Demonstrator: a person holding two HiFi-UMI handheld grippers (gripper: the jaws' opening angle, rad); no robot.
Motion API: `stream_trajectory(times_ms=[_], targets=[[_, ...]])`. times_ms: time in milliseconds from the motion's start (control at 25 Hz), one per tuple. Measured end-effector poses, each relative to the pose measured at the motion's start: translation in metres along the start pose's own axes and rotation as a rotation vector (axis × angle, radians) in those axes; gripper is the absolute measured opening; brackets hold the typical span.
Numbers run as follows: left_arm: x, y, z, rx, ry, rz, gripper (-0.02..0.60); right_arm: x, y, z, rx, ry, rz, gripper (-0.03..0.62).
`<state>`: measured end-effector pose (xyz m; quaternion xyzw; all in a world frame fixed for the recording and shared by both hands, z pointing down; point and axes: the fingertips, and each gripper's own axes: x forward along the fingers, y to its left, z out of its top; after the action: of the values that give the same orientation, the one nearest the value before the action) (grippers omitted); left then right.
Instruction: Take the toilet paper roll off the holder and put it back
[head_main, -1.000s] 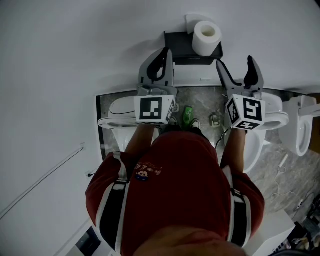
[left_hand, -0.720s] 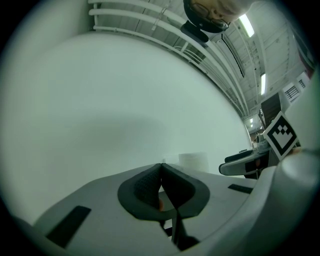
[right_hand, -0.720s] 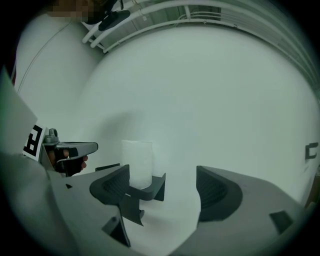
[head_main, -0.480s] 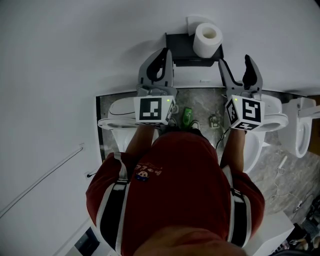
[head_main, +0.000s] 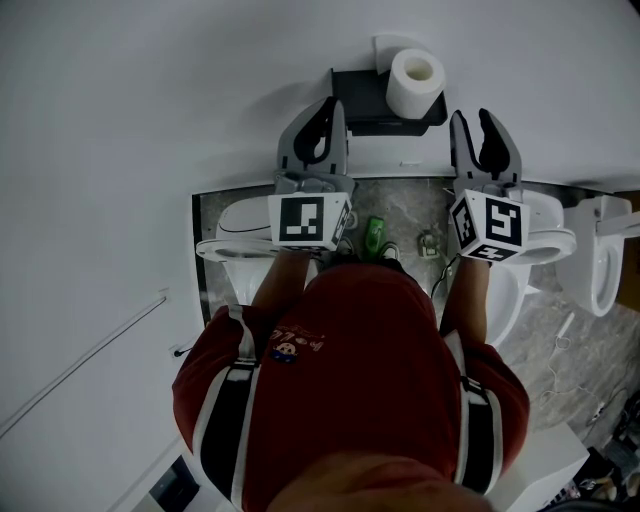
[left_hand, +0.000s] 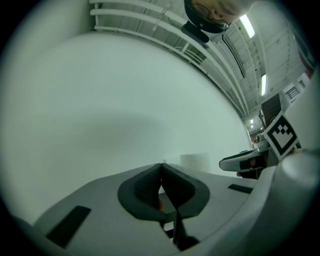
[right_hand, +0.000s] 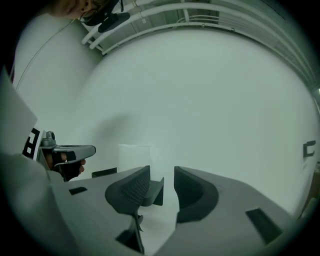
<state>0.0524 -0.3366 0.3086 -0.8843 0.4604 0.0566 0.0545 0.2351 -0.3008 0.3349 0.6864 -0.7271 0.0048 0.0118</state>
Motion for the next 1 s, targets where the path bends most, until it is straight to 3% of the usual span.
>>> stream_trajectory(times_ms=[200,280,1000], targets=[[0.001,0.0,0.001,-0.003,-0.002,0.003,0.018,0.0,-0.004,0.004,0.039,-0.028,-0.013,0.033],[0.001,0.001,0.001,-0.001,-0.001,0.004,0.018,0.001,-0.004,0.005,0.033,-0.024,-0.015,0.015],[0.004,0.003,0.002,0.006,-0.001,0.019,0.018,0.003,-0.01,0.011,0.043,-0.062,-0.028,0.015]])
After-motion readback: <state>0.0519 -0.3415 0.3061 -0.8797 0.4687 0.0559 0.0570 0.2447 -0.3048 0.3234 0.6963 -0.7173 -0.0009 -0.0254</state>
